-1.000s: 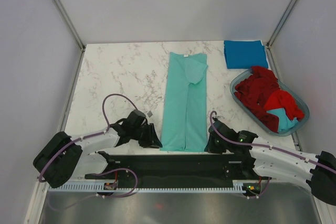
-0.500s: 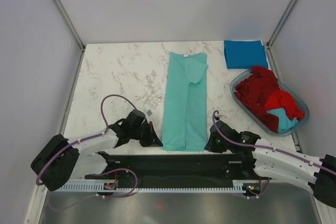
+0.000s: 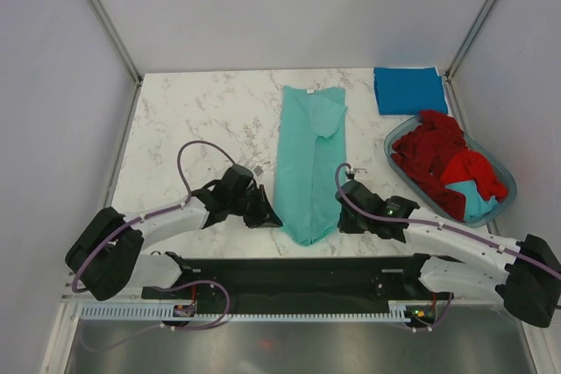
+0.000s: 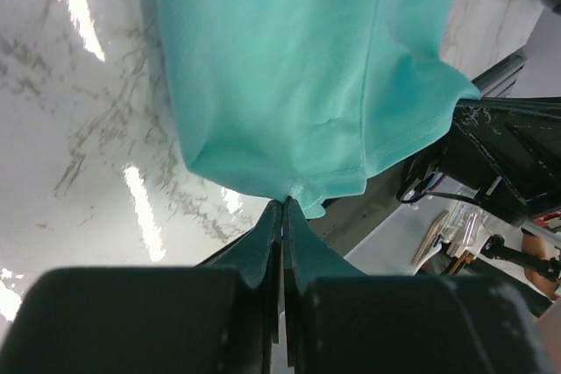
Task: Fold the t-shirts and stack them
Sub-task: Fold the tshirt
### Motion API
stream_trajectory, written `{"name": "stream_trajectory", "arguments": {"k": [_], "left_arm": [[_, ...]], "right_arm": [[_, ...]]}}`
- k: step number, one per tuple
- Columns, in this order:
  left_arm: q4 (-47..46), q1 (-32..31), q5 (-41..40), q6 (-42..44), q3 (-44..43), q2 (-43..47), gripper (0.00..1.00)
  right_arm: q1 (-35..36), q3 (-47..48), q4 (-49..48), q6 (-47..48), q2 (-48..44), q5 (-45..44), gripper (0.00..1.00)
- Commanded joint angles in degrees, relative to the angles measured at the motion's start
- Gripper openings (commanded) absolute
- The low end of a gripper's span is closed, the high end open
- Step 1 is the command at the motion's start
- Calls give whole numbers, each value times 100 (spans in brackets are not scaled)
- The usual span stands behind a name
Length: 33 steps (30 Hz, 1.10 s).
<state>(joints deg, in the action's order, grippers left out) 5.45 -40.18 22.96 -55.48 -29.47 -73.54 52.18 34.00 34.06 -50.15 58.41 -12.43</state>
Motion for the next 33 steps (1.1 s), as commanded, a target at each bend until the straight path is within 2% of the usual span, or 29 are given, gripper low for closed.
{"name": "stream_trajectory", "arguments": {"k": [1, 21, 26, 33], "left_arm": [[245, 98, -186, -86, -584, -230, 2], [536, 1258, 139, 670, -3107, -2357, 2], [553, 1478, 165, 741, -3591, -2823, 2], [553, 1768, 191, 987, -4434, -3412, 2]], "right_arm": [[-234, 519, 83, 584, 389, -392, 0], [-2211, 2330, -734, 2588, 2551, 188, 0], [-2432, 2892, -981, 2976, 3332, 241, 0], [-2695, 3718, -876, 3055, 4054, 179, 0]]}}
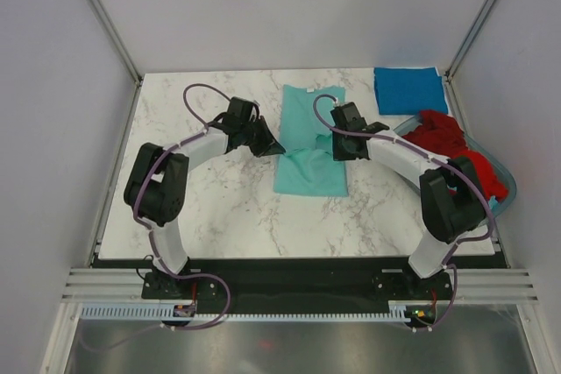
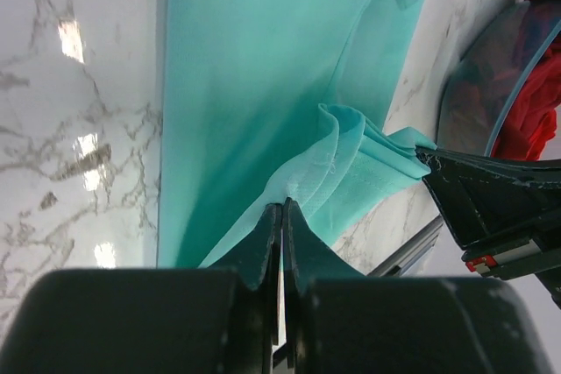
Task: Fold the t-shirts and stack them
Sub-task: Fold the tshirt
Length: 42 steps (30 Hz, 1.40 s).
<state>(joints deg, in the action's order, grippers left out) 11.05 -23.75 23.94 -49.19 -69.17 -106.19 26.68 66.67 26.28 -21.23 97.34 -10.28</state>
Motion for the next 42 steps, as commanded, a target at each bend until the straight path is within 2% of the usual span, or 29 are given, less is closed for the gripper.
{"name": "stream_trajectory", "arguments": {"k": [1, 9, 19, 29, 32, 33, 36, 37, 38, 41, 42], "left_arm": [[-6, 203, 119, 366, -536, -200, 2], [-6, 441, 427, 410, -1291, -920, 2], [-15, 626, 910, 586, -2100, -1719, 2], [-6, 793, 910, 463, -2768, -2396, 2], [-6, 801, 972, 480, -3085, -2529, 11], [-15, 802, 972, 489, -3207, -2555, 22], [-6, 872, 989, 646, -3427, -2530, 36], [-15, 915, 972, 717, -3437, -2425, 39], [-6, 942, 980, 866, -3446, -2363, 40], [-6, 1056, 1086, 1199, -3192, -1889, 45], [-6, 1065, 990, 1288, -2851, -1714, 48]], "right_arm": [[-171, 617, -62, 172, 302, -61, 0], [-400, 1506, 368, 251, 1015, -123, 0], [-593, 2244, 421, 321, 1647, -70, 0], [-778, 2833, 466, 269, 2219, -44, 0], [-822, 3149, 439, 357, 2438, -53, 3], [-857, 3359, 422, 365, 2517, -44, 3], [-971, 3650, 431, 383, 2720, 52, 14], [-980, 3694, 430, 392, 2685, 44, 28], [-998, 3704, 413, 409, 2633, 61, 32], [-1015, 3546, 422, 497, 2247, 237, 34], [-1015, 3363, 430, 506, 2124, 298, 36]]}}
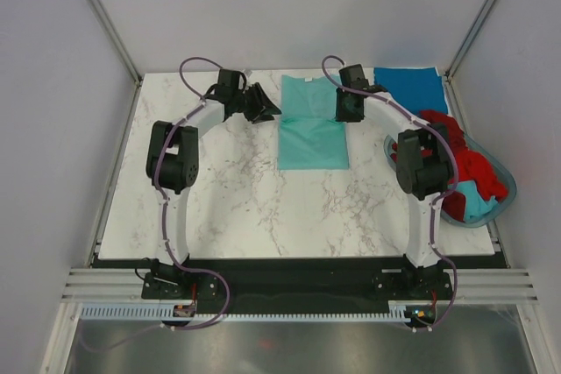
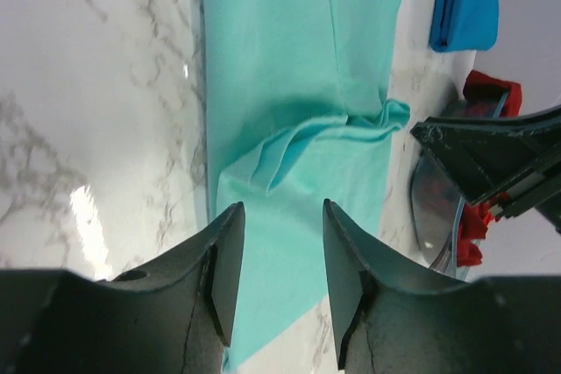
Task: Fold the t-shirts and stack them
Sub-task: Fold the tshirt
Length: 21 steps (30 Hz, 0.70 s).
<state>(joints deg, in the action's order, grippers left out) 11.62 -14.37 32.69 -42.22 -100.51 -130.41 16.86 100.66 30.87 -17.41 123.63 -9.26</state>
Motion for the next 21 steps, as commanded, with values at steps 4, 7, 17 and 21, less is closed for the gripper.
{"name": "stream_trajectory", "arguments": {"k": [4, 7, 17, 21], "left_arm": [[-63, 101, -26, 934, 1295, 1473, 50], [-72, -4, -8, 1136, 2086, 1896, 49], [-116, -540, -140, 1207, 2888, 1958, 49], [-125, -619, -201, 1207, 2914, 1844, 49]], "right_arm": [[-43, -617, 76, 229, -1120, 749, 47], [-51, -1169, 94, 431, -1367, 1390, 48], [-280, -2217, 112, 748, -1570, 2156, 46], [-385, -2410, 68, 765, -1518, 2367, 46]]}}
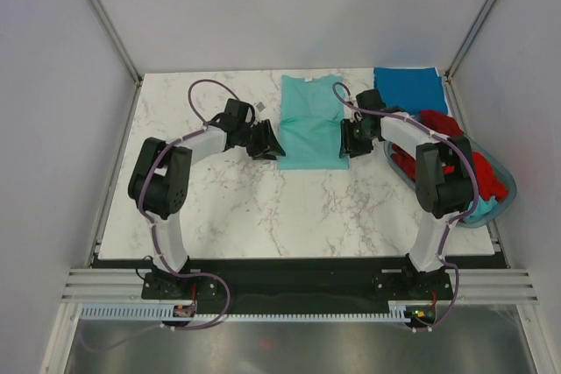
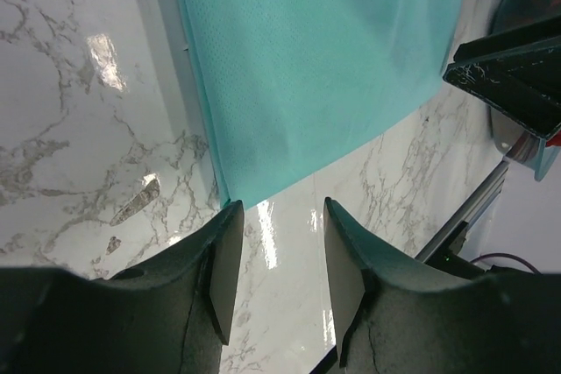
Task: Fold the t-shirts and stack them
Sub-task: Fold the tshirt
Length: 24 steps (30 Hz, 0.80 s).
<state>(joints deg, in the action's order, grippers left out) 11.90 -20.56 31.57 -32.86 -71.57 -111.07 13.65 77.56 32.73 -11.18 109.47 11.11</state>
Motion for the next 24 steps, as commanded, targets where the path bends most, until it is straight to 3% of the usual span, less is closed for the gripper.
{"name": "stream_trajectory", "arguments": {"k": [1, 6, 16, 19, 20, 24], "left_arm": [[-162, -18, -90, 272, 38, -143, 49], [-162, -62, -449, 228, 284, -152, 48], [-171, -150, -327, 166, 249, -301, 46], [-162, -150, -204, 114, 161, -477, 37], [-170, -150, -135, 105, 152, -503, 28], [-162, -150, -142, -62, 345, -294, 2]], "right_arm": [[-55, -153, -153, 142, -119, 373, 46], [-82, -346, -241, 186, -102, 462, 45], [-169, -672, -452, 116, -13, 672, 42], [-170, -777, -513, 107, -5, 673, 39], [-170, -830, -513, 116, -5, 681, 36], [-170, -1040, -566, -15, -188, 874, 6]]}}
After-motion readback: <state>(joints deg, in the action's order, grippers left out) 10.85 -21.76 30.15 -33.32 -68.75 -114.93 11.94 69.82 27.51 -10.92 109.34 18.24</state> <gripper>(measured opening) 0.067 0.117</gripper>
